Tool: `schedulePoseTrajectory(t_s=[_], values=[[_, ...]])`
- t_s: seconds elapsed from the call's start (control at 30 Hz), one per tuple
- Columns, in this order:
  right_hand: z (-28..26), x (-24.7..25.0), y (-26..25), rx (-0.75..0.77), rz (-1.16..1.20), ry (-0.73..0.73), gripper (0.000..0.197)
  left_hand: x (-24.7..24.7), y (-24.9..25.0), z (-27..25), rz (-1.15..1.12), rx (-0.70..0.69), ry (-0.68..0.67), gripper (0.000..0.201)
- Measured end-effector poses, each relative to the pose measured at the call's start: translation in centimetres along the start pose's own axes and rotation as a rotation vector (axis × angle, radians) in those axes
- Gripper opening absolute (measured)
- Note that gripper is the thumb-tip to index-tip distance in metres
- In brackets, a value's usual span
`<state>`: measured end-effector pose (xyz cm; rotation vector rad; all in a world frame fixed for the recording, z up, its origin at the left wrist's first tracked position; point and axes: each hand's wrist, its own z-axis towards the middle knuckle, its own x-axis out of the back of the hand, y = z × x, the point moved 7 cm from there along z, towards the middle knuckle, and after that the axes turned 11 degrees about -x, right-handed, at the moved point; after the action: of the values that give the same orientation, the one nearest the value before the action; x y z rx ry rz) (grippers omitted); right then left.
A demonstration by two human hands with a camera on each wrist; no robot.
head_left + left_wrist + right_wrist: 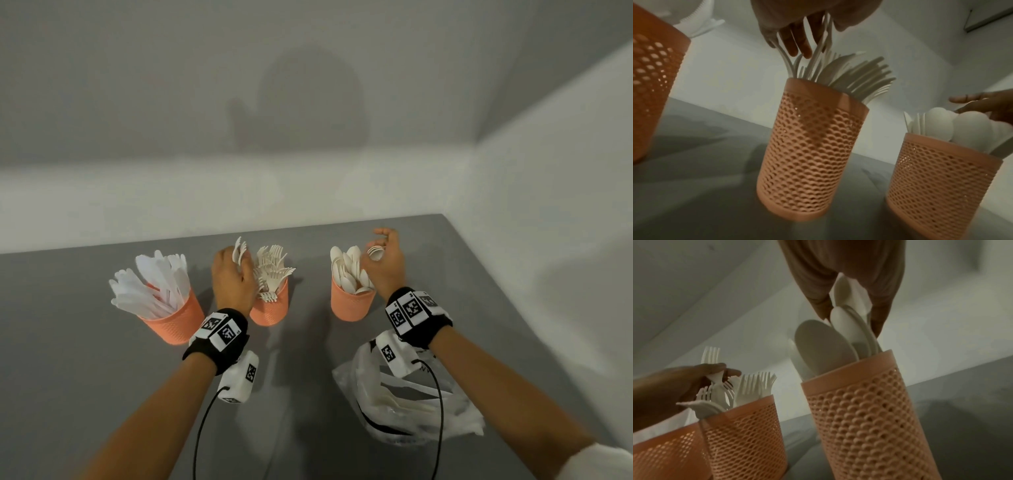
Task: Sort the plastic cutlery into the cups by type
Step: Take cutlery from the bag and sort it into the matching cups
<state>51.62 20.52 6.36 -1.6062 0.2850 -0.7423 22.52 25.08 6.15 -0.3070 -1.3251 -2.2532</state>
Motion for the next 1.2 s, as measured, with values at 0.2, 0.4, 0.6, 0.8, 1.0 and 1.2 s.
schedulePoseTrajectory(t_s=[0.2, 0.4, 0.6, 0.8, 1.0, 1.2], values=[[-0.3, -1.6, -0.7, 0.166, -0.330, -0.057, 0.030, -0.1, 1.2, 0.7, 0.038, -0.192, -0.107, 0.051], [-0.6, -2.4, -1.0, 0.162, -0.588, -0.088, 0.041, -1.3, 1.4, 0.8, 0.288, -0.291, -0.356, 0.055], [-1.6, -3.4, 0.3, 0.138, -0.853, -0.182, 0.071, -2.4, 0.4, -0.9, 0.541, -0.272, -0.536, 0.103], [-1.7, -3.4, 0.2, 0.086, -1.040, -0.233, 0.097, -3.2, 0.4, -1.1, 0.482, -0.157, -0.634, 0.108], [-2.5, -2.6, -1.3, 0.038, -0.951, -0.263, 0.090, -2.3, 2.2, -1.0, 0.429, -0.167, -0.558, 0.088], [-6.3, 0.4, -4.8, 0.177, -0.443, -0.327, 0.019, 0.1, 9.5, -2.6, -0.040, -0.352, -0.242, 0.052]])
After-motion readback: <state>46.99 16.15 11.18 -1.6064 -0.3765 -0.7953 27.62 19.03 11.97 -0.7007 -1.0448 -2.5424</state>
